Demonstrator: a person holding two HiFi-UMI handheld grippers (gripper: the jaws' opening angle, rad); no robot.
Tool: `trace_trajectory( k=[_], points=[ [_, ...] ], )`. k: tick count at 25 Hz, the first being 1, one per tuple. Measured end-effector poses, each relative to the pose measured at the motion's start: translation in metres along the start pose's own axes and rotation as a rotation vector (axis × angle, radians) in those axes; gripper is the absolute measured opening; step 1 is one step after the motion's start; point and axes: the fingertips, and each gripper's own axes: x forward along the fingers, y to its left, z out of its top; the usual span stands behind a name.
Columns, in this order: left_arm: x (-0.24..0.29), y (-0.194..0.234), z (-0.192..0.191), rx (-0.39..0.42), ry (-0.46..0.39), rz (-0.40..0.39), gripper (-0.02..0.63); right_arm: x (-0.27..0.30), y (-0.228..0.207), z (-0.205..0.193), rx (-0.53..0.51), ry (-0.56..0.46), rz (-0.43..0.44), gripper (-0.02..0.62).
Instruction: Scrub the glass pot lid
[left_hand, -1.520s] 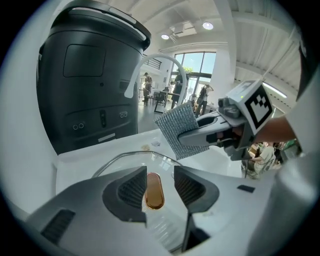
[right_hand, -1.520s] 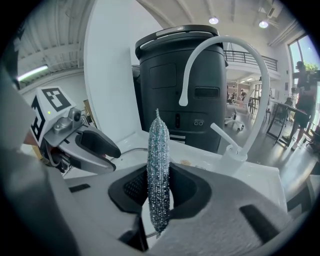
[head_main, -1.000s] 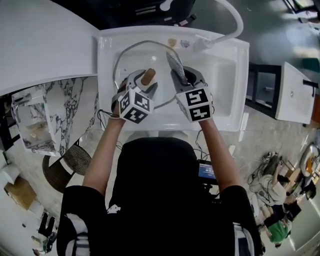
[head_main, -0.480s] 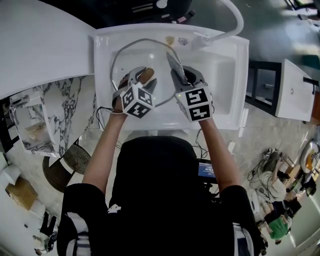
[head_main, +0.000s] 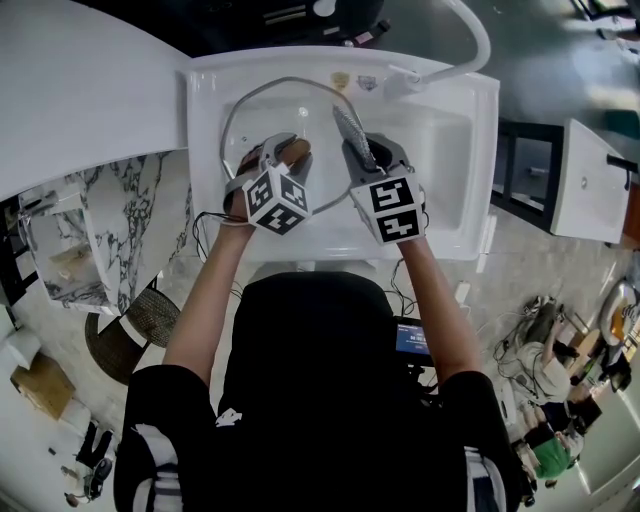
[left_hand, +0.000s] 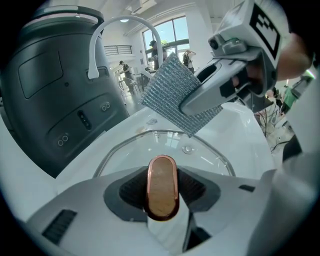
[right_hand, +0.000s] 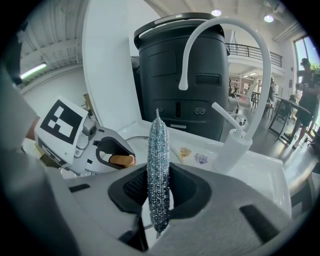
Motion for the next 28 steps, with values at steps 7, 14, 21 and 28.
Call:
trace_trajectory(
  k=[7,14,21,28],
  points=[
    [0.000,0.000,0.000,-0.001,-0.007,-0.011,0.169,0.004,-0.001,-0.003,-0.097,0.032,-0.009,0.072],
    [0.000,0.000,0.000,-0.006,-0.027,-0.032,0.169,0.010,-0.014,0.003,-0.331,0.105,-0.034,0.071],
    [-0.001,-0.001,0.000,-0.011,-0.037,-0.038,0.167,0.019,-0.022,0.011,-0.436,0.145,-0.032,0.071],
    [-0.001,-0.001,0.001,-0.027,-0.034,-0.047,0.167,0.036,-0.021,0.013,-0.678,0.211,-0.040,0.069]
  ],
)
